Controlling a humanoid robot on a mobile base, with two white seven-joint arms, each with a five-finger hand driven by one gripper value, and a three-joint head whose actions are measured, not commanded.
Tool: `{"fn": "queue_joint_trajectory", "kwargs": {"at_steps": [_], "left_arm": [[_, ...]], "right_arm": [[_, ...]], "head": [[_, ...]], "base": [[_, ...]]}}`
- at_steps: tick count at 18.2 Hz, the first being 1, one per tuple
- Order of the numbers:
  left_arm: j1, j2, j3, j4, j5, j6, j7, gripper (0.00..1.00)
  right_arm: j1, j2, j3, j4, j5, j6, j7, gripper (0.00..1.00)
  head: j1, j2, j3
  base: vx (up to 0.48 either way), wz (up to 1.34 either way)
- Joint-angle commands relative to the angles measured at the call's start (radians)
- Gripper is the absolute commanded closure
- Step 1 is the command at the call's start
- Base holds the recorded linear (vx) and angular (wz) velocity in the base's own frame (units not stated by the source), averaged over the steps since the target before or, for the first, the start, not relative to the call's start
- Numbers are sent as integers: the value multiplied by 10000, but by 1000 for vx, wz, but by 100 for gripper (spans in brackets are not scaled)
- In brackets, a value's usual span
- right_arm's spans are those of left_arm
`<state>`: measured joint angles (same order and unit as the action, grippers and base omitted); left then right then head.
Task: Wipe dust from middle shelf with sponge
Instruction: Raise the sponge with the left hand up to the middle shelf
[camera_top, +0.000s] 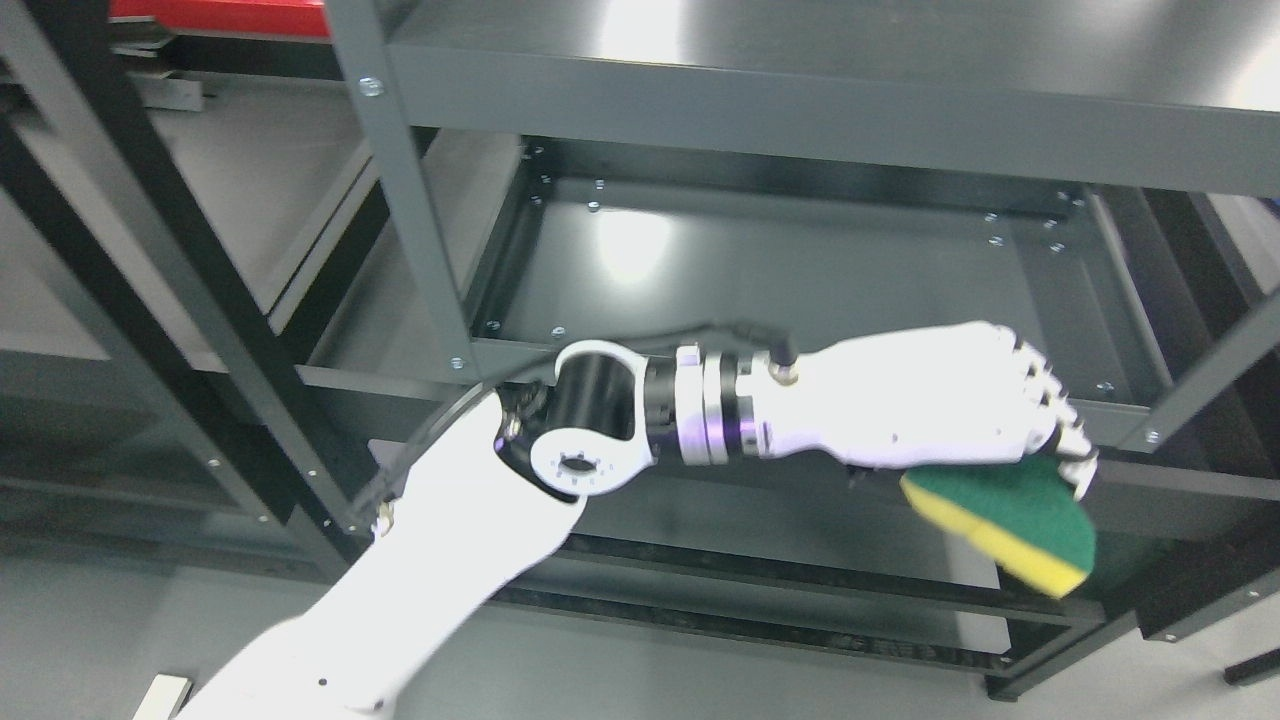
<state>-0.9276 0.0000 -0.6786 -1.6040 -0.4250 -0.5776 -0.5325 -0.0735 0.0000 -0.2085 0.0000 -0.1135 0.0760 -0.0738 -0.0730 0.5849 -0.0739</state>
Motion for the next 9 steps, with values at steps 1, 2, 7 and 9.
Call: {"fn": "queue_joint_trajectory", "kwargs": {"at_steps": [1,2,7,9], "left_arm": [[-3312,174,-25,485,-1024,513,537,100],[-3728,174,-40,546,-1437,620,646,100],[-5066,174,-300,1251,-2805,944,677,100],[-5082,174,-408,1512,-3157,898,677,100]], "right_arm": [[-1,-175,-1,-175,0,7,2,0],[-1,-175,14,-175,0,7,2,0],[-1,-175,-1,-175,0,7,2,0],[-1,-175,-1,-175,0,7,2,0]], "head": [[0,0,0],[0,0,0],[0,0,0],[0,0,0]], "base": [[9,-317],[42,-303],[43,-269],[30,-196]]}}
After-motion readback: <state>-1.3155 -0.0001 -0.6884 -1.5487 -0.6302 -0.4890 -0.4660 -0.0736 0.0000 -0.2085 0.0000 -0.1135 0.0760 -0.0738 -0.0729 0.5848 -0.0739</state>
